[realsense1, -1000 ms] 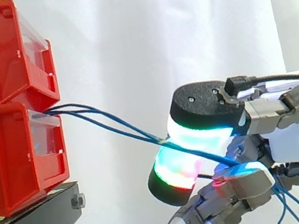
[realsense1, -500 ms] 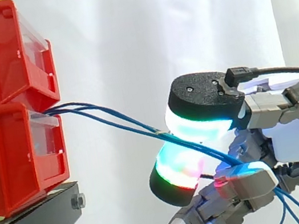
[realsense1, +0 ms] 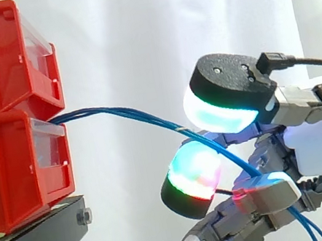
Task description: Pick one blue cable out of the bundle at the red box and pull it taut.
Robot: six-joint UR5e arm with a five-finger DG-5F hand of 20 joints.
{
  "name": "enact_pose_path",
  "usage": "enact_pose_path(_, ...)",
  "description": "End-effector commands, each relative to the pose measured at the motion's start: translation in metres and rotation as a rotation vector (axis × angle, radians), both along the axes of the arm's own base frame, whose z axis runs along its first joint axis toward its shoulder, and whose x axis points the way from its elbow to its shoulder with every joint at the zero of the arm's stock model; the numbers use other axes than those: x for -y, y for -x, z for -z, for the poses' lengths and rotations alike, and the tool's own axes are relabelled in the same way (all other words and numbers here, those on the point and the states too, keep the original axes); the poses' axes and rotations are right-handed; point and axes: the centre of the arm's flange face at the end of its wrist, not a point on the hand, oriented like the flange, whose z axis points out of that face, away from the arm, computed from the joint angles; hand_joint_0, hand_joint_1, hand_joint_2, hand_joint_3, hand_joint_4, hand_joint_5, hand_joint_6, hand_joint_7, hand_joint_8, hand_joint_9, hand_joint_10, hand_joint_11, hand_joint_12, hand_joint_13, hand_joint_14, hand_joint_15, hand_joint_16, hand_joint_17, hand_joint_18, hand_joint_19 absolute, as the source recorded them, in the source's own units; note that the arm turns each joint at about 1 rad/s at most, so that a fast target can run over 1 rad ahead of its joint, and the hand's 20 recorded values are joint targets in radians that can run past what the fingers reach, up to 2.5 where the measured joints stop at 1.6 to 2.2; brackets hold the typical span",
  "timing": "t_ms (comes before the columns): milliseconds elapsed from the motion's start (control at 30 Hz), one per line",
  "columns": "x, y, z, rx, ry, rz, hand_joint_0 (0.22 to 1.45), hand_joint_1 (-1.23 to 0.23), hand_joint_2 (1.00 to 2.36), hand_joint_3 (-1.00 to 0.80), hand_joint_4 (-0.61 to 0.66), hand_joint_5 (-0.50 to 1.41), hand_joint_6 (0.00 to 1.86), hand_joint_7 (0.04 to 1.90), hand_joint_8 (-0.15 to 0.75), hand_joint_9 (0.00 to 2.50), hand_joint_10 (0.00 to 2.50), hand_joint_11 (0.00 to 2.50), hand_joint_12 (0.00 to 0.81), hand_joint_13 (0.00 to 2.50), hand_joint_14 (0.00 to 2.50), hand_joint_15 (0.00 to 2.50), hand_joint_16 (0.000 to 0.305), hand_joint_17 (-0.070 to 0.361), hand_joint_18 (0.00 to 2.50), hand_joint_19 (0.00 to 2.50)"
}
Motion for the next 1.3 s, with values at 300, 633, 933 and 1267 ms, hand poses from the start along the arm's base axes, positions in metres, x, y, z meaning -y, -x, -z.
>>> enact_pose_path(300, -0.0025, 0.0002, 0.0002, 0.005, -0.017, -0.004, 0.59, -0.73, 1.01, -0.4, 0.09, -0.14, 0.88, 1.15, 0.309, 1.29, 0.02, 1.42, 0.358, 0.65, 0.02, 0.36, 0.052, 0.118, 0.48, 0.37)
enact_pose_path(633, -0.0036, 0.0002, 0.0002, 0.005, -0.019, -0.006, 0.65, -0.88, 1.0, -0.5, 0.1, -0.14, 0.89, 1.11, 0.303, 1.26, 0.01, 1.4, 0.351, 0.65, 0.01, 0.35, 0.051, 0.115, 0.5, 0.33)
enact_pose_path(933, -0.0036, 0.0002, 0.0002, 0.008, -0.026, -0.006, 0.46, -0.72, 1.0, -0.5, 0.12, -0.14, 0.89, 1.09, 0.356, 1.29, 0.01, 1.38, 0.39, 0.66, 0.01, 0.35, 0.06, 0.135, 0.53, 0.34)
enact_pose_path(1267, -0.0036, 0.0002, 0.0002, 0.008, -0.026, -0.006, 0.59, -0.66, 1.01, -0.36, 0.09, -0.13, 0.89, 1.17, 0.304, 1.28, 0.02, 1.41, 0.356, 0.65, 0.02, 0.37, 0.052, 0.117, 0.48, 0.38)
